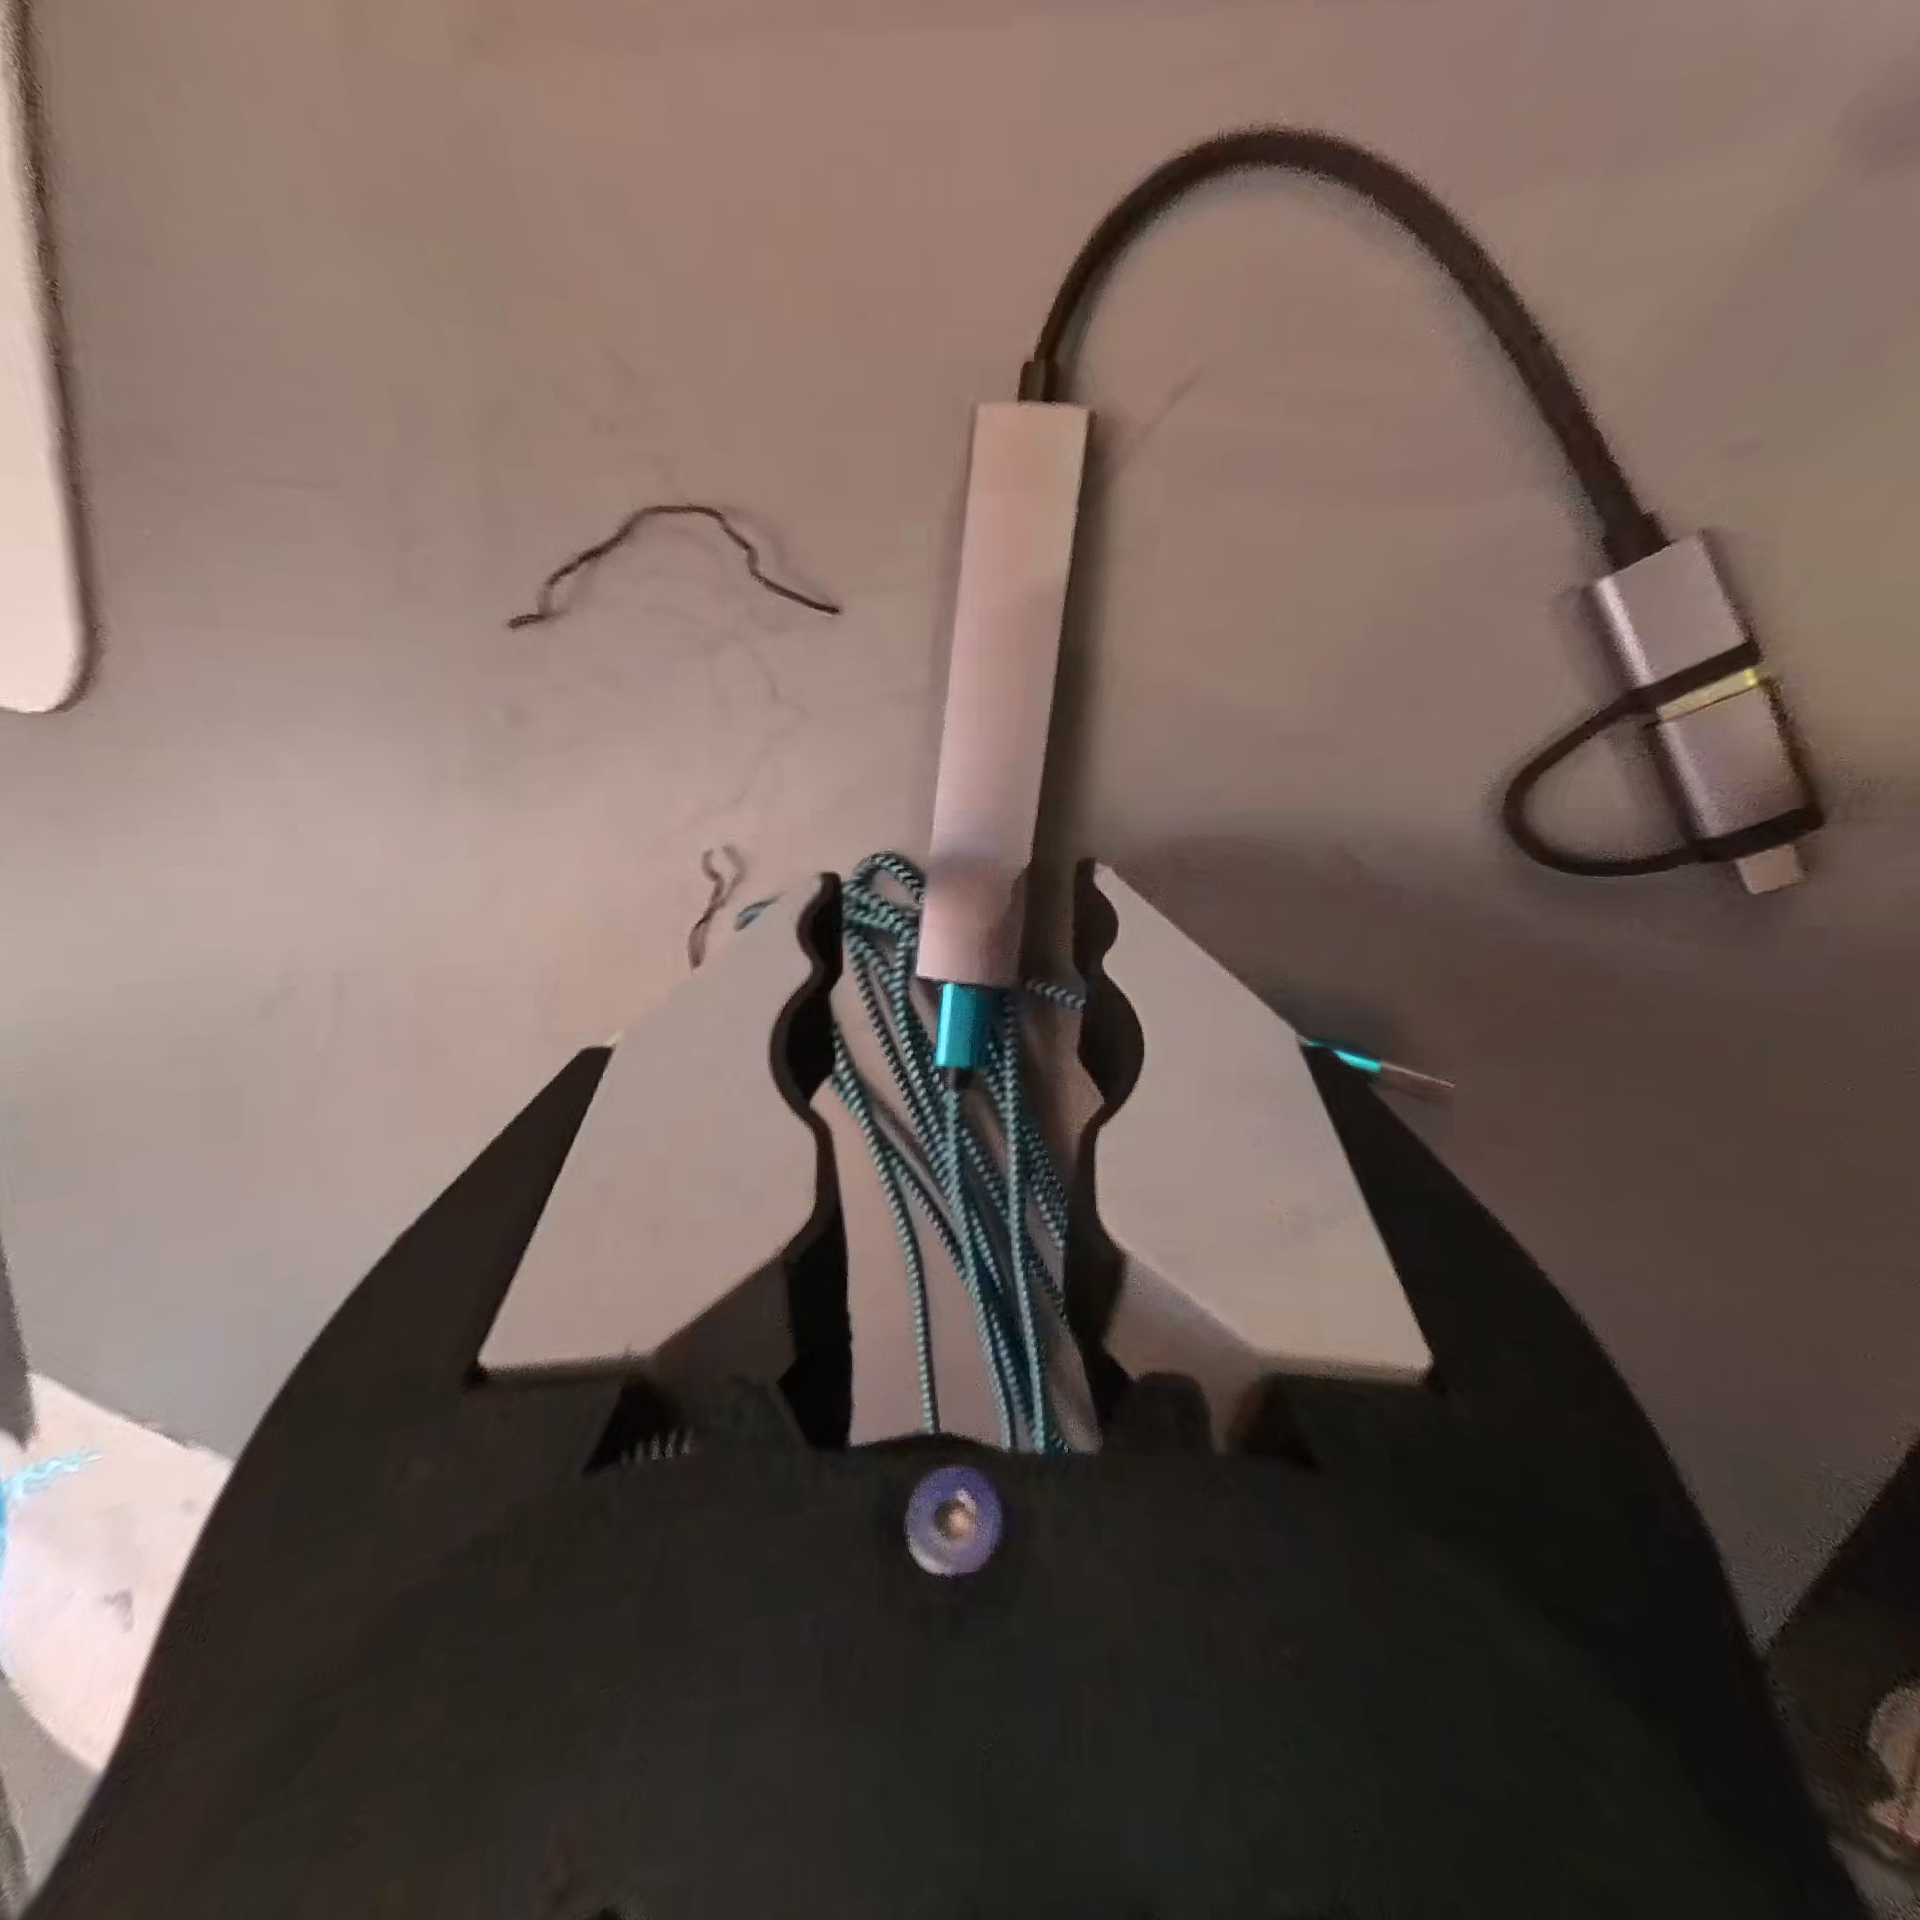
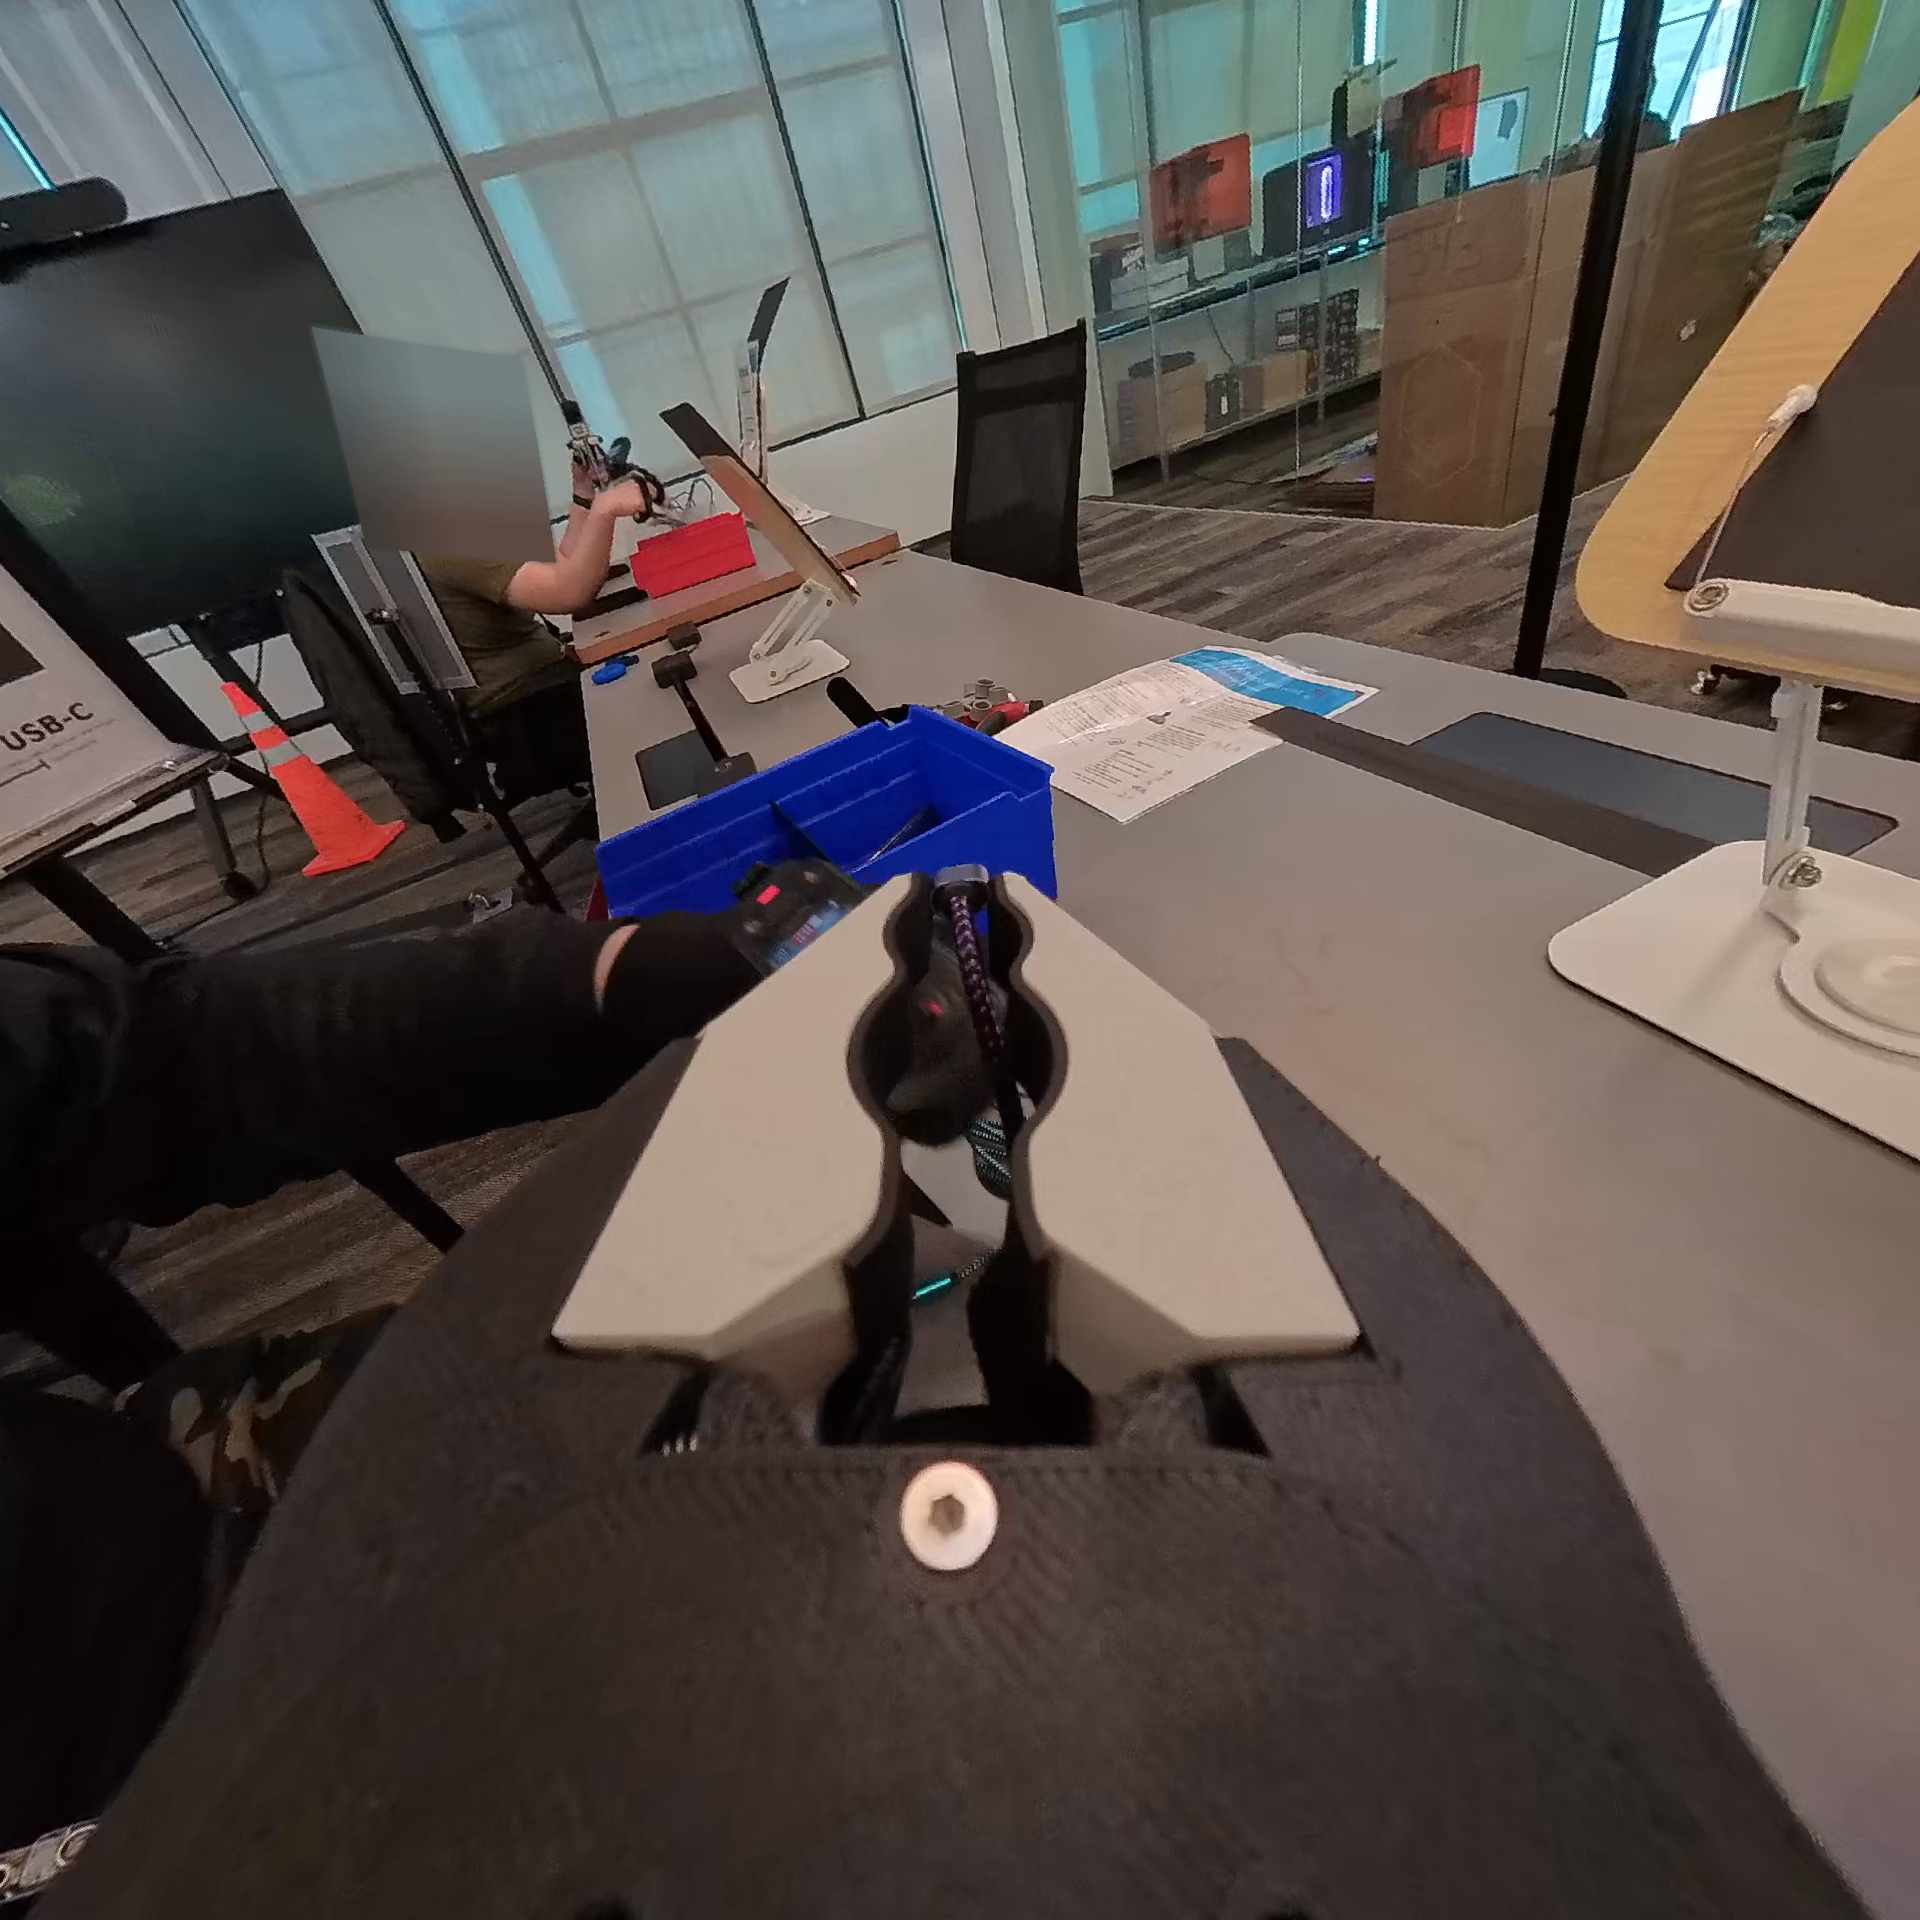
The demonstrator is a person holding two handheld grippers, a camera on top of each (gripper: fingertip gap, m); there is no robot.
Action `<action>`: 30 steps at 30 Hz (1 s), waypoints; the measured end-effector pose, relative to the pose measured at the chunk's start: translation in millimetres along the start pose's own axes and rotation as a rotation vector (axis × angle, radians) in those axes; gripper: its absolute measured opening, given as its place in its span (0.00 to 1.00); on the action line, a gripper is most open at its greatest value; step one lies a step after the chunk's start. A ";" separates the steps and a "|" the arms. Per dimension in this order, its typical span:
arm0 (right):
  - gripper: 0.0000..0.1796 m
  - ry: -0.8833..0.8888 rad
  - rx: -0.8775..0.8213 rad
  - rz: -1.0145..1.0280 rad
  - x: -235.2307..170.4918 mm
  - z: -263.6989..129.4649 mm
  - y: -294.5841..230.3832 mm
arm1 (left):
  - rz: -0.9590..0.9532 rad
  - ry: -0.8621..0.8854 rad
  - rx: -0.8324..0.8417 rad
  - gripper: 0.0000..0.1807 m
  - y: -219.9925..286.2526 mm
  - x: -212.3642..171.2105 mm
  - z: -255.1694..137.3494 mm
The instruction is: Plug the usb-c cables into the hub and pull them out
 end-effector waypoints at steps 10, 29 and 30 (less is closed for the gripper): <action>0.04 0.022 0.001 0.023 0.7 -4.9 7.6 | -0.031 0.018 -0.049 0.11 2.7 0.2 20.3; 0.04 0.050 -0.011 0.031 6.6 -9.6 10.7 | 0.218 0.009 0.295 0.10 -10.4 -6.8 14.6; 0.04 0.054 -0.012 0.031 7.7 -10.5 10.8 | 0.171 0.030 0.268 0.10 -10.9 -6.5 14.3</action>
Point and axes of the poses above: each gripper's, where its closed fingertips meet, z out along the fingers, x out of its top, y = z × x across the jaws, the point moved 2 cm from there along -z, back along the fingers, and after that the axes turned 13 degrees about y, right-handed, at the moved point
